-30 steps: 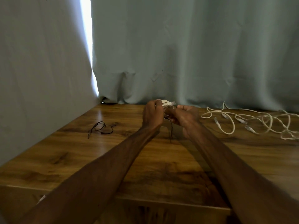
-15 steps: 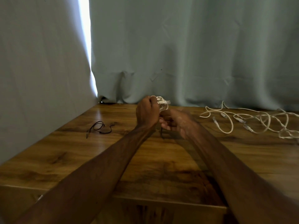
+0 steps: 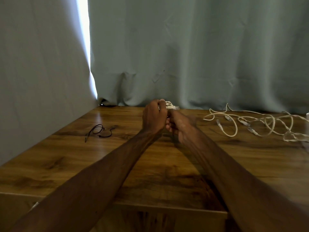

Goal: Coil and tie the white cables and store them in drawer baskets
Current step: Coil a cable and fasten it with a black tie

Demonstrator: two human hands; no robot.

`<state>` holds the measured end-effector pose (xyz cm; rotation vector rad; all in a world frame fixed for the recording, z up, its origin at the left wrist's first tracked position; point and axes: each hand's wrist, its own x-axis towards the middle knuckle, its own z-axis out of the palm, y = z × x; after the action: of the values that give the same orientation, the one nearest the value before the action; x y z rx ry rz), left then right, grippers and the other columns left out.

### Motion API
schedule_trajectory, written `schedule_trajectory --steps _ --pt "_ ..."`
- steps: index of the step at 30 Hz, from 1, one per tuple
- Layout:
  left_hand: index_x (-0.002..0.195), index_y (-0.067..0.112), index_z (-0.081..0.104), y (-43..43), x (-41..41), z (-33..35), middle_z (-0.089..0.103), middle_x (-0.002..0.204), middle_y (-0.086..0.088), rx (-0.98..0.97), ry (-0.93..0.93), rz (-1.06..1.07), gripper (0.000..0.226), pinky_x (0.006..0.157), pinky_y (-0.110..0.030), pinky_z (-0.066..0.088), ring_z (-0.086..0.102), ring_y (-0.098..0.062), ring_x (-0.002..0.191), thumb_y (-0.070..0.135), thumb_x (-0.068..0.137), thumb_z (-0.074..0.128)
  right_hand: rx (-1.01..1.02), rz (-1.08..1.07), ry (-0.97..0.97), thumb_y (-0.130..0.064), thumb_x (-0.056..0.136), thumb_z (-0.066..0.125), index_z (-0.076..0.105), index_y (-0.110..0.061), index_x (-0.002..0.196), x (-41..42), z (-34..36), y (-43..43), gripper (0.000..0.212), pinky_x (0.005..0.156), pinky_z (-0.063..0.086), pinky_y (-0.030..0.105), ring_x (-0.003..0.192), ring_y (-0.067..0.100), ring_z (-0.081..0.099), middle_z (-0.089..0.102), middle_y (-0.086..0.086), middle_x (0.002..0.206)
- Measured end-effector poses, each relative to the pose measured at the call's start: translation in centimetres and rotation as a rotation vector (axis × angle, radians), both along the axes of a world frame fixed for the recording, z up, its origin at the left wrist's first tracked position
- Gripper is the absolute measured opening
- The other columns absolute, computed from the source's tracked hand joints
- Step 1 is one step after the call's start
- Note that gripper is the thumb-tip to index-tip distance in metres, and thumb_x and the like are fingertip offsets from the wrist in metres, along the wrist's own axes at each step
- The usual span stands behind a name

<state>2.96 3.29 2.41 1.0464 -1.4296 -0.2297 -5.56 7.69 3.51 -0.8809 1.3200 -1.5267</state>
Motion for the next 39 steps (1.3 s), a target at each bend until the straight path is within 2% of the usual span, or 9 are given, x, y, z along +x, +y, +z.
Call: schedule_trajectory --steps 4,7,12,17,23,27,32,35,39 --pt "0.097 0.008 0.076 0.3 -0.2 -0.1 0.075 0.091 -0.003 -0.019 -0.031 0.001 0.038 0.071 -0.026 0.040 0.066 -0.016 0.082 0.030 0.104 0.045 -0.016 -0.043 -0.066 -0.025 0.087 0.079 0.073 -0.003 0.081 0.3 -0.1 0.3 0.024 0.041 0.050 0.021 0.039 0.008 0.059 0.067 0.002 0.055" --pt "0.095 0.008 0.073 0.1 -0.2 0.0 0.074 0.090 -0.005 -0.007 0.016 0.006 0.033 0.069 -0.026 0.038 0.065 -0.019 0.083 0.025 0.105 0.047 -0.039 -0.009 -0.066 -0.023 0.085 0.081 0.073 -0.007 0.074 0.1 0.2 0.8 0.021 0.050 0.053 0.023 0.043 0.009 0.058 0.069 0.003 0.060" --pt "0.085 0.014 0.064 -0.1 0.4 0.5 0.065 0.074 0.003 -0.003 0.059 -0.001 0.027 0.069 -0.030 0.040 0.064 -0.022 0.081 0.024 0.104 0.048 -0.010 0.097 -0.071 -0.021 0.086 0.079 0.076 -0.010 0.080 0.2 0.7 1.1 0.014 0.055 0.052 0.022 0.053 0.009 0.060 0.071 0.003 0.067" --pt "0.091 0.006 0.069 -1.2 1.4 0.4 0.075 0.094 -0.011 -0.033 0.094 0.001 0.039 0.072 -0.031 0.044 0.067 -0.027 0.089 0.034 0.098 0.044 0.025 0.187 -0.156 -0.009 0.089 0.073 0.075 -0.010 0.098 0.3 1.2 1.2 0.009 0.058 0.056 0.024 0.060 0.009 0.066 0.073 0.000 0.069" --pt "0.089 0.010 0.068 -1.0 1.1 0.4 0.073 0.087 -0.001 -0.019 0.012 -0.109 0.027 0.063 -0.014 0.043 0.065 -0.013 0.078 0.025 0.104 0.051 0.021 0.186 -0.278 -0.003 0.091 0.069 0.072 -0.006 0.110 -0.1 1.1 0.9 0.020 0.054 0.056 0.023 0.063 0.010 0.067 0.073 0.003 0.074" --pt "0.089 0.006 0.073 -1.4 1.3 0.7 0.074 0.083 -0.004 -0.018 0.006 -0.157 0.034 0.066 -0.026 0.049 0.068 -0.016 0.076 0.025 0.103 0.049 0.008 0.229 -0.293 -0.005 0.093 0.067 0.072 -0.007 0.106 -0.3 1.0 1.1 0.014 0.061 0.056 0.025 0.067 0.011 0.066 0.072 0.004 0.079" --pt "0.076 0.014 0.064 -1.5 2.2 0.4 0.070 0.074 -0.006 -0.092 -0.158 -0.034 0.036 0.064 -0.034 0.045 0.063 -0.022 0.069 0.029 0.100 0.041 0.081 0.296 -0.184 -0.005 0.092 0.063 0.071 -0.008 0.104 -0.2 1.2 1.2 0.015 0.058 0.051 0.022 0.066 0.011 0.064 0.069 0.002 0.078" --pt "0.079 0.012 0.066 -2.0 2.7 0.7 0.072 0.079 -0.011 -0.096 -0.188 0.060 0.039 0.068 -0.039 0.046 0.065 -0.028 0.074 0.029 0.100 0.039 0.140 0.349 -0.038 -0.011 0.088 0.055 0.067 -0.011 0.079 -0.7 1.6 1.2 0.015 0.054 0.036 0.021 0.057 0.011 0.048 0.058 0.001 0.066" --pt "0.085 0.007 0.070 -2.4 3.5 0.7 0.072 0.083 -0.012 -0.106 -0.221 0.157 0.038 0.068 -0.038 0.045 0.064 -0.027 0.075 0.024 0.103 0.041 0.040 0.193 0.208 -0.013 0.083 0.052 0.067 -0.013 0.073 -0.9 1.7 1.1 0.019 0.049 0.033 0.024 0.052 0.012 0.045 0.056 0.002 0.064"
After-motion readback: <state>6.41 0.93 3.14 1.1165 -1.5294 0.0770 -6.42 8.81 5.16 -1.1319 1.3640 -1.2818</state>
